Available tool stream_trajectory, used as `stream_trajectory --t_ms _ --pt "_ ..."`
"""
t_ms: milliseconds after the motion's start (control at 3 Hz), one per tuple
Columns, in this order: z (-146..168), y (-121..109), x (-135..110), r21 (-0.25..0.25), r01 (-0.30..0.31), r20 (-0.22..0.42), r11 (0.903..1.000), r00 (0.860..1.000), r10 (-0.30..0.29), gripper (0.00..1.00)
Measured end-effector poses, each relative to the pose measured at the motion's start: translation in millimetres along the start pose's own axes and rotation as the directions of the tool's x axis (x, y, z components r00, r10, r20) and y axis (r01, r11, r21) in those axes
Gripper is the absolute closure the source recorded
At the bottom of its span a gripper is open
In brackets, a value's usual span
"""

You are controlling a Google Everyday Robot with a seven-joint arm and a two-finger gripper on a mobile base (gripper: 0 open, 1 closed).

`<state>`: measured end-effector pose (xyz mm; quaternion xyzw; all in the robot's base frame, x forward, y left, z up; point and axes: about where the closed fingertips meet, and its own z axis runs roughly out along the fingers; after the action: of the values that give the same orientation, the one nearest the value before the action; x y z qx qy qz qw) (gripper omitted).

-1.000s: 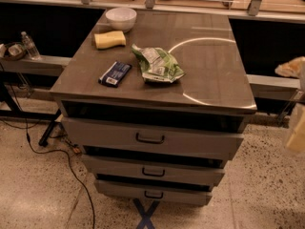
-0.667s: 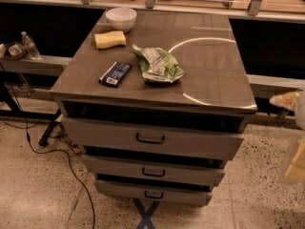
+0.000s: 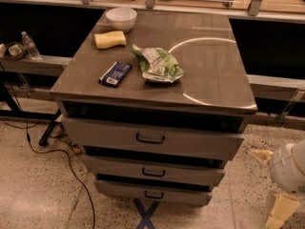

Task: Open middle drawer

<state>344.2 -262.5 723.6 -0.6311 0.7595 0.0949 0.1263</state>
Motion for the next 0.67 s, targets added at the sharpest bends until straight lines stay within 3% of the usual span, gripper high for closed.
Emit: stream_trajectory --t_ms 333,667 --pt "3 2 1 -0.005 -0.002 -0.001 1.0000 1.000 0.002 0.00" --pt "35 3 -13 0.008 0.002 0.052 1.0000 0.999 -0.003 0.00"
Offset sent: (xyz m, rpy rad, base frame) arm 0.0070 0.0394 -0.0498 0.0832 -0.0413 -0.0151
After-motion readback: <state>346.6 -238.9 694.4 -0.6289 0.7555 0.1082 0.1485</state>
